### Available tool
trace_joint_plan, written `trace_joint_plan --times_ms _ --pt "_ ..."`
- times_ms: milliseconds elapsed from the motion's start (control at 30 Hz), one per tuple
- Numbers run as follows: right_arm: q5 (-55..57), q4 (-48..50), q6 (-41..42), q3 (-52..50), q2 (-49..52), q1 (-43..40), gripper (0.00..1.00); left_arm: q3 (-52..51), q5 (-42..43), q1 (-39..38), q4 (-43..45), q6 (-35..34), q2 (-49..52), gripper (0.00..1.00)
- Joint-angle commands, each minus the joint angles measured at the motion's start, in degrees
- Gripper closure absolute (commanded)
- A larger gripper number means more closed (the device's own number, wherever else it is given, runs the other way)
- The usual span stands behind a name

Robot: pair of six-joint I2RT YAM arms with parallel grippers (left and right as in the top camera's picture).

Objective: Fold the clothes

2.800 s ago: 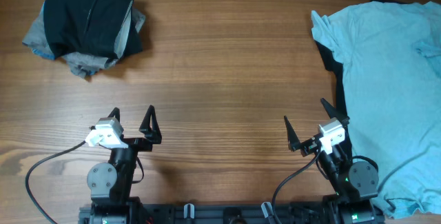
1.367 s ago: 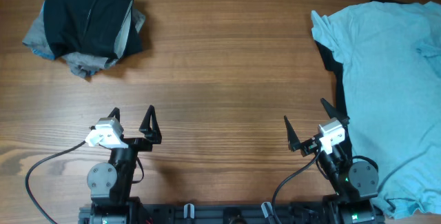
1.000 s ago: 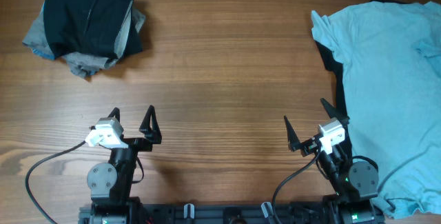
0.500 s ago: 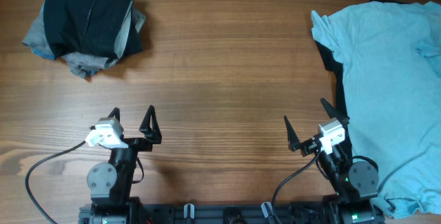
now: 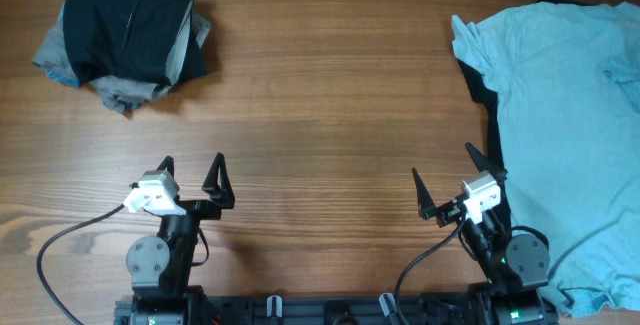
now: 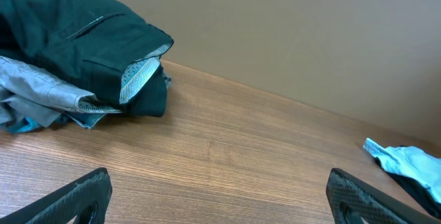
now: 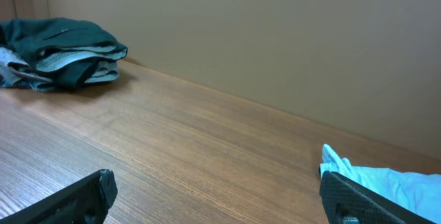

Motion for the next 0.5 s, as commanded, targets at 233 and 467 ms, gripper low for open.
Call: trace_joint_plan --times_ms 233,467 --pt "-0.3 0.7 0.4 0.0 -0.3 -0.2 0.0 -0.5 0.2 0.0 0.3 0.1 -0.4 0.0" --pt "-9.8 1.6 2.7 0.0 -0.3 -0.2 0.0 -0.5 2.1 0.0 1.0 -0.4 -0.4 0.0"
